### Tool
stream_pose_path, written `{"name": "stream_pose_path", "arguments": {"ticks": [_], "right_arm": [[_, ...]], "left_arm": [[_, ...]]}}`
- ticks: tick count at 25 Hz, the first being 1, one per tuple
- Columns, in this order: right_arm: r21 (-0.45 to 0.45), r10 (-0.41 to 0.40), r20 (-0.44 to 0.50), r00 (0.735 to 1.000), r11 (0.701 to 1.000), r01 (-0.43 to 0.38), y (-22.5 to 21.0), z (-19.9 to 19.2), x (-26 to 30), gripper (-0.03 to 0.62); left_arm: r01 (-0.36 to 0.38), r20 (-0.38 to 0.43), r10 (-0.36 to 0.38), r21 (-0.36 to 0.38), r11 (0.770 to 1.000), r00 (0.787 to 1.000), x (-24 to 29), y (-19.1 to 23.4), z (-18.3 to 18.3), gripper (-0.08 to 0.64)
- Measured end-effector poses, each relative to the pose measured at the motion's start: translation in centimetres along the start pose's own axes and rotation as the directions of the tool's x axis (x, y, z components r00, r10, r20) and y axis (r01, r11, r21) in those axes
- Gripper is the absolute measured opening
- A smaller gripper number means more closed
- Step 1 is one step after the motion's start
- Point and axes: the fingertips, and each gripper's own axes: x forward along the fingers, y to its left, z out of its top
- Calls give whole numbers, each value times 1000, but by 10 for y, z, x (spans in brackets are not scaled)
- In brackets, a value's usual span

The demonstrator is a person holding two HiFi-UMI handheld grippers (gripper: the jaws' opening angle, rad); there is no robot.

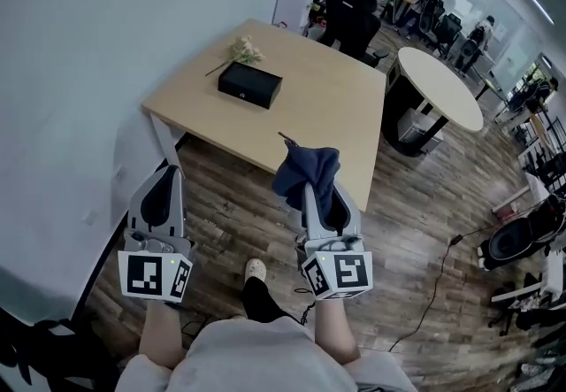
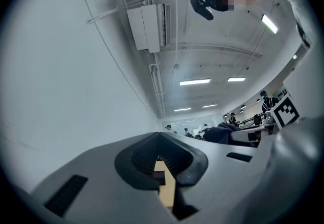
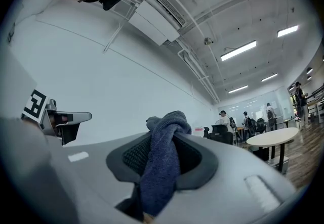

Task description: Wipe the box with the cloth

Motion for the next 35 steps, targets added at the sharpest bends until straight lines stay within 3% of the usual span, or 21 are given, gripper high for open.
{"name": "stream_pose_path", "arguments": {"ticks": [17,35], "right_arm": [[8,86,29,996,996,-86,-82,-15,190,129],[40,124,12,992,991,-125,-128,-47,280,129]], "left_arm": [[-53,27,52,27,998,998,185,36,-26,8],[-54,9,54,37,998,999,282,46,-60,8]]}}
